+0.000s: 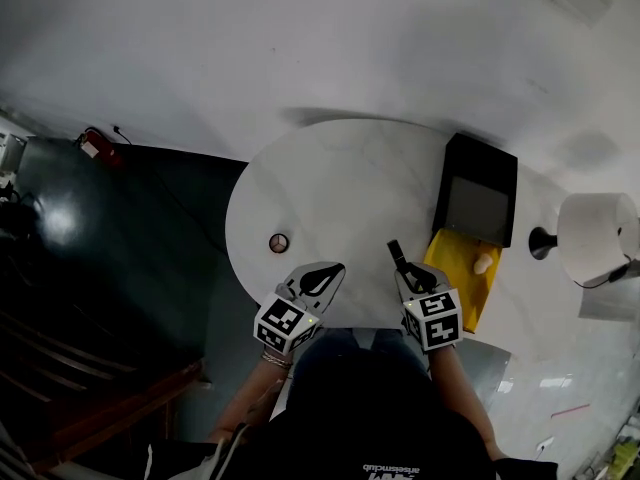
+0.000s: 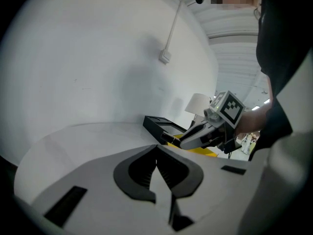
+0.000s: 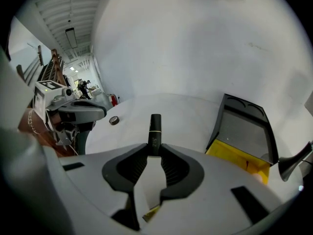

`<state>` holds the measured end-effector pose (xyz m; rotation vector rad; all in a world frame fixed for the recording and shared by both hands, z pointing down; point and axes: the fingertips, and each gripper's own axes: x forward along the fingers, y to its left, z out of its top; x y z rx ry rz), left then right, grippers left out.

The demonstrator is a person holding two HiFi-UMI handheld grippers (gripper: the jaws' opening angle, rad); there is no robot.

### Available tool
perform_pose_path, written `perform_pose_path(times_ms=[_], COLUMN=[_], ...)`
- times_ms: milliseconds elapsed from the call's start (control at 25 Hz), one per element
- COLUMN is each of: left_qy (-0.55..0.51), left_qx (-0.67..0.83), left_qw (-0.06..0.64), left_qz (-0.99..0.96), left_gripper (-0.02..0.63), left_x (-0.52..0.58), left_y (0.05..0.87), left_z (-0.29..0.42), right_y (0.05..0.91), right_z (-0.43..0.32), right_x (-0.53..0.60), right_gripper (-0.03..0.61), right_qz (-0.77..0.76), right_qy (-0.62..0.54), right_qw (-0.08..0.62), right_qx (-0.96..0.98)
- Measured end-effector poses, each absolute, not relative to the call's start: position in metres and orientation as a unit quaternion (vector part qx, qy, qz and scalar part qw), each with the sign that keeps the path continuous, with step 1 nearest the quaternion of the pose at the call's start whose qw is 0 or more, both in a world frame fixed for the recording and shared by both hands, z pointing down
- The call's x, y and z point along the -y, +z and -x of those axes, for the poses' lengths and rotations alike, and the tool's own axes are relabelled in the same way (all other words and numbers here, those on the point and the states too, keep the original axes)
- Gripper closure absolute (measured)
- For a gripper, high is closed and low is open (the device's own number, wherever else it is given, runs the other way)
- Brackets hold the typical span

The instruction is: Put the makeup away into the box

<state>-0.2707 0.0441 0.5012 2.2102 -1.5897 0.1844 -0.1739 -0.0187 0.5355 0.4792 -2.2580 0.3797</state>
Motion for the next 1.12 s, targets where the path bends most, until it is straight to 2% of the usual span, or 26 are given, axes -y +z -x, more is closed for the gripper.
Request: perform_pose_path(times_ms=[880,1120], left_qy=[0.082,0.086], left_qx=[0.545,0.545], left_qw=[0.220,0.227], left_qz=[-0.805,-0.803], left_gripper=[0.597,0.595], left_x=[0.013,0.024], left_y=[0.508,0.516], left_z=[0.167,0.157], right_y=[0.548,0.561], right_z=[0.058,0.039], right_x=[0.047,0.044], right_gripper=[0.477,0.477], right_qz=[-0.185,-0.147], right_qy=[0.176,0.161], right_qw=[0.397,0.435], right_qx=[0.881,0.874])
